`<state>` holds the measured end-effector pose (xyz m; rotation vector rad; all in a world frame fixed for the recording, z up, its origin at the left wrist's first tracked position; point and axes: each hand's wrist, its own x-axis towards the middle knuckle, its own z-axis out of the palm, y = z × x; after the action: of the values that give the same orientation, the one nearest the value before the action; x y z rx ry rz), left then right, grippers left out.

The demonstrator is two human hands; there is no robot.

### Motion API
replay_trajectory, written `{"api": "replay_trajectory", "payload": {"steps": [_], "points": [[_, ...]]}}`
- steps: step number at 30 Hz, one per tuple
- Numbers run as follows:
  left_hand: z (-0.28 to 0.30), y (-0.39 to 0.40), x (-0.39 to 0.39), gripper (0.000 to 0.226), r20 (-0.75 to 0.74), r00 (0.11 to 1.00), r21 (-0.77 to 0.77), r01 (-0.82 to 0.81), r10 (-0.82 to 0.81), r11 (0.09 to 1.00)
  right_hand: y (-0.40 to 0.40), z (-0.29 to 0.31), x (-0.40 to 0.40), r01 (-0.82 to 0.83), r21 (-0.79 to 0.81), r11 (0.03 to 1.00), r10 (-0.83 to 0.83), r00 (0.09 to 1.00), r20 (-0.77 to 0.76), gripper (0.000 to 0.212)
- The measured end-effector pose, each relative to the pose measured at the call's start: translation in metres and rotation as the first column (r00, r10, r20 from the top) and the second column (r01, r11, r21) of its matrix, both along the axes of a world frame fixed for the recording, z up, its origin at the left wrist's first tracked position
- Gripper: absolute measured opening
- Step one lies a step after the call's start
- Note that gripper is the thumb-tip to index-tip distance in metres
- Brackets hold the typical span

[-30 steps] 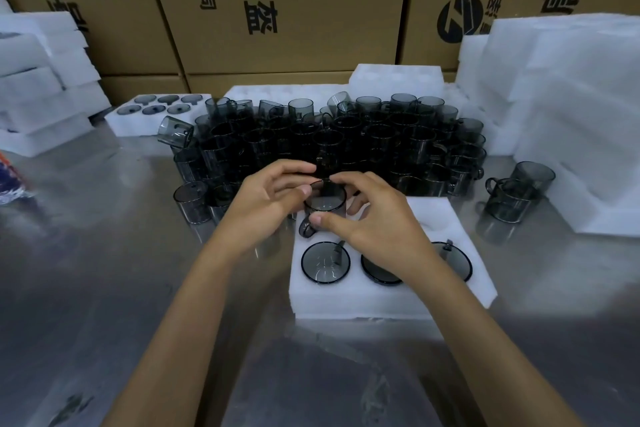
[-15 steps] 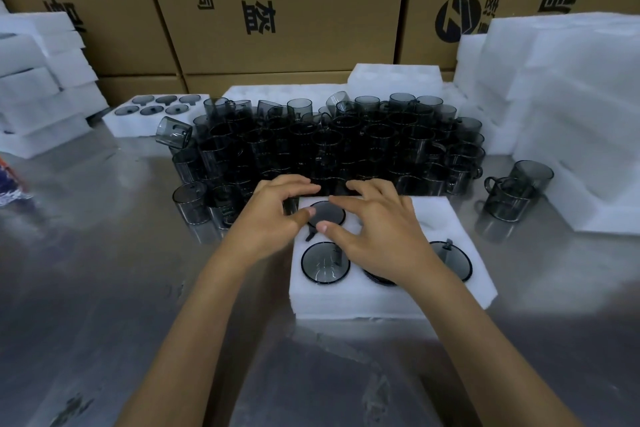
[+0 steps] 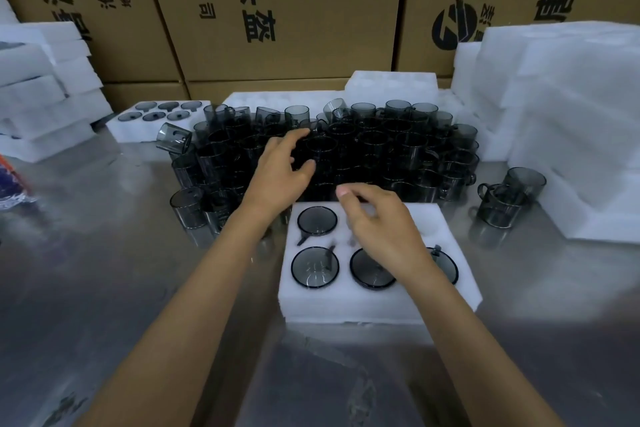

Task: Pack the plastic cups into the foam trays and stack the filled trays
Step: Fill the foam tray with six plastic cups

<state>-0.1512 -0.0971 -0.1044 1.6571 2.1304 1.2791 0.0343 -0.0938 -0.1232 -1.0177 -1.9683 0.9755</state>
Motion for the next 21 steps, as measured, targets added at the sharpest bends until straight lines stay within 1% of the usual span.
{"api": "replay_trajectory", "payload": {"steps": [1, 2, 4, 6, 8, 9, 10, 13, 15, 18, 20, 21], "points": [[0.003, 0.008, 0.001, 0.046, -0.047, 0.999, -0.027, -0.001, 0.0, 1.0, 0.001, 0.002, 0.001, 0.015, -0.072, 0.997, -0.021, 0.996, -0.091, 0.024], [0.004, 0.015, 0.003, 0.041, -0.093, 0.996, -0.057, -0.006, 0.001, 0.998, 0.001, 0.004, 0.002, 0.034, -0.119, 0.992, -0.051, 0.988, -0.148, 0.022], [0.003, 0.023, 0.008, 0.03, -0.171, 0.985, -0.099, -0.054, 0.036, 0.994, 0.002, 0.005, 0.003, 0.06, -0.164, 0.985, -0.093, 0.976, -0.199, 0.019], [0.001, 0.023, 0.013, 0.016, -0.21, 0.971, -0.042, -0.129, 0.117, 0.991, 0.002, 0.005, 0.003, 0.075, -0.183, 0.98, -0.115, 0.969, -0.219, 0.02], [-0.001, 0.015, 0.018, 0.009, -0.195, 0.968, 0.078, -0.146, 0.159, 0.986, 0.001, 0.006, 0.004, 0.088, -0.173, 0.981, -0.131, 0.958, -0.255, 0.019], [-0.003, 0.009, 0.021, 0.009, -0.188, 0.97, 0.138, -0.132, 0.157, 0.982, 0.001, 0.006, 0.005, 0.095, -0.155, 0.983, -0.135, 0.953, -0.27, 0.021], [-0.004, 0.003, 0.025, 0.009, -0.183, 0.973, 0.19, -0.108, 0.143, 0.976, 0.002, 0.006, 0.007, 0.105, -0.123, 0.987, -0.135, 0.953, -0.27, 0.028], [-0.006, -0.019, 0.036, 0.011, -0.192, 0.979, 0.307, 0.0, 0.062, 0.952, 0.0, 0.006, 0.01, 0.093, 0.041, 0.995, -0.083, 0.978, -0.191, 0.059], [-0.006, -0.033, 0.044, 0.011, -0.213, 0.977, 0.347, 0.064, 0.012, 0.936, 0.0, 0.008, 0.012, 0.057, 0.136, 0.989, -0.037, 0.989, -0.146, 0.069], [-0.005, -0.046, 0.06, 0.009, -0.248, 0.967, 0.384, 0.154, -0.06, 0.91, 0.004, 0.012, 0.017, 0.033, 0.213, 0.976, -0.009, 0.993, -0.114, 0.07], [-0.002, -0.05, 0.067, 0.01, -0.212, 0.97, 0.395, 0.199, -0.122, 0.897, 0.007, 0.016, 0.022, 0.024, 0.225, 0.974, -0.001, 0.995, -0.101, 0.067], [0.0, -0.052, 0.069, 0.01, -0.167, 0.974, 0.403, 0.208, -0.152, 0.891, 0.01, 0.017, 0.025, 0.014, 0.229, 0.973, 0.01, 0.995, -0.103, 0.063]]}}
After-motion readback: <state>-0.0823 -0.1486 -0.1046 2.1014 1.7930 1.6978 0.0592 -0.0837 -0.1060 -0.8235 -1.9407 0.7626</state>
